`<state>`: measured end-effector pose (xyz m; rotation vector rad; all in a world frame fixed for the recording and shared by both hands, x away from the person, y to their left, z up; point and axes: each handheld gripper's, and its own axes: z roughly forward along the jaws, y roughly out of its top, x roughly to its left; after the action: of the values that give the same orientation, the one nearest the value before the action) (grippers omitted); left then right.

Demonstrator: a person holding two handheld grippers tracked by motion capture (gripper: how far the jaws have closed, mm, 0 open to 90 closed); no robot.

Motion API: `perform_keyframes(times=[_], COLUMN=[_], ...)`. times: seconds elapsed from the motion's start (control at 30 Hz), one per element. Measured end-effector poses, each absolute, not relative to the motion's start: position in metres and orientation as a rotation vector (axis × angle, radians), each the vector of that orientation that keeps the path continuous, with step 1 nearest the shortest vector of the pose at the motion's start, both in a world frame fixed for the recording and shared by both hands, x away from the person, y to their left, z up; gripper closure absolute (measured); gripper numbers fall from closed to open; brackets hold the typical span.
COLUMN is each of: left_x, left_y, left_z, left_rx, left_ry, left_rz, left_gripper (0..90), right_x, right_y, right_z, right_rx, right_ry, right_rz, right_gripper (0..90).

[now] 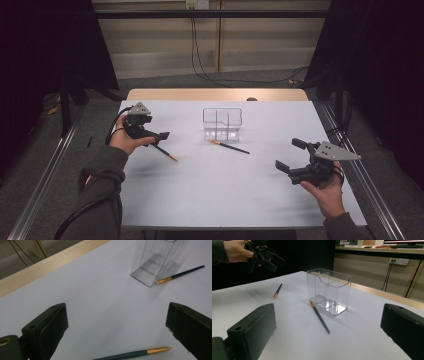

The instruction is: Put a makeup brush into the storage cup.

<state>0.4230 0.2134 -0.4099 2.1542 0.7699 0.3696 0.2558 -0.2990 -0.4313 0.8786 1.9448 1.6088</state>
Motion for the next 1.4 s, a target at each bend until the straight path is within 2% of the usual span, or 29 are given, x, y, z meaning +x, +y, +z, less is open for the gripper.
perform_keyframes(times=[0.57,1.2,1.23,1.27,1.3,1.4], left_x=[0.429,0.432,0.435,0.435,0.432,0.434], left_y=[0.206,0.197,0.201,0.201,0.197,0.198], left_z=[-0.412,-0.416,-0.413,-0.413,-0.417,-0.417], left_rx=[2.325,2.415,2.494,2.499,2.423,2.464], left_ry=[0.77,0.754,0.689,0.688,0.758,0.738], left_rz=[0.302,0.235,0.244,0.24,0.229,0.23], left_gripper=[4.3,4.7,4.7,4.7,4.7,4.7], right_x=[0.255,0.256,0.256,0.256,0.256,0.255], right_y=[-0.298,-0.298,-0.298,-0.298,-0.298,-0.297], right_z=[-0.431,-0.432,-0.432,-0.432,-0.432,-0.432], right_rx=[0.874,0.884,0.884,0.875,0.881,0.886], right_ry=[1.943,1.94,1.94,1.944,1.94,1.939], right_rz=[1.601,1.606,1.607,1.604,1.607,1.597], right_gripper=[0.0,0.0,0.0,0.0,0.0,0.0])
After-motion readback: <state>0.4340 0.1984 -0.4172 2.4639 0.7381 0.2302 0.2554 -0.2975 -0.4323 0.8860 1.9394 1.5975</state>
